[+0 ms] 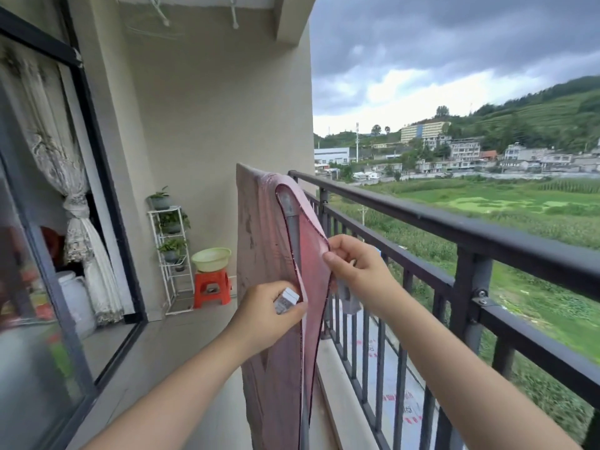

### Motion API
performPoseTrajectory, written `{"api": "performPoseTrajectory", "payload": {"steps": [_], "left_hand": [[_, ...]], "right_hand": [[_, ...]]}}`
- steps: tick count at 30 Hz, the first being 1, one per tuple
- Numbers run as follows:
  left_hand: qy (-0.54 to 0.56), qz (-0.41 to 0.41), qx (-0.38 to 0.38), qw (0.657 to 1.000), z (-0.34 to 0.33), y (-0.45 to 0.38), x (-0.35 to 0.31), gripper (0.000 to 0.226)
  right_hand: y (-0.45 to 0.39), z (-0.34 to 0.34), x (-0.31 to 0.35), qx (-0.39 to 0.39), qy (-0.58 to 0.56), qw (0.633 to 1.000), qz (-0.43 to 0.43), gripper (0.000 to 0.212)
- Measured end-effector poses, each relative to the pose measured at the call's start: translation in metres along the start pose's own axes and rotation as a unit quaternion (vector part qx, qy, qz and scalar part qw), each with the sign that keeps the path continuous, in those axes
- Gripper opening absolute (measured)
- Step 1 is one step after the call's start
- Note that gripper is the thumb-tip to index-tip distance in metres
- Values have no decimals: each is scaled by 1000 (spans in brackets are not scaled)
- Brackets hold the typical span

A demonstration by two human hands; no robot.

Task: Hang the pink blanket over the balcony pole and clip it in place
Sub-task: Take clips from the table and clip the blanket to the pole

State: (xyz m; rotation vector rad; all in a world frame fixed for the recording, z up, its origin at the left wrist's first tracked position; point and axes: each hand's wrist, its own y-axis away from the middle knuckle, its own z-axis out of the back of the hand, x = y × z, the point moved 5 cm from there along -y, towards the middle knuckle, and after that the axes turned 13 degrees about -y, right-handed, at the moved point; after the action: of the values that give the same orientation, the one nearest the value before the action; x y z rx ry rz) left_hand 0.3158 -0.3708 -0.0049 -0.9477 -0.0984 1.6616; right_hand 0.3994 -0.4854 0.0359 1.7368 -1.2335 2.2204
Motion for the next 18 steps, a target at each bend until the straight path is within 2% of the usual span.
{"api": "performPoseTrajectory", "payload": {"steps": [3, 8, 13, 18], "left_hand": [[-1, 15, 7, 1000, 4, 2, 8, 43], [-17, 19, 1, 1000, 3, 3, 2, 46], [-12, 24, -4, 1000, 1, 4, 8, 43], [-4, 32, 0, 999, 1, 3, 9, 40]], "right_hand": [[-3, -8, -20, -14, -52, 998, -19, 34], [1, -13, -46, -64, -56, 996, -34, 48], [11, -8, -55, -66, -56, 995, -46, 31], [17, -16, -78, -18, 31, 996, -80, 31]]}}
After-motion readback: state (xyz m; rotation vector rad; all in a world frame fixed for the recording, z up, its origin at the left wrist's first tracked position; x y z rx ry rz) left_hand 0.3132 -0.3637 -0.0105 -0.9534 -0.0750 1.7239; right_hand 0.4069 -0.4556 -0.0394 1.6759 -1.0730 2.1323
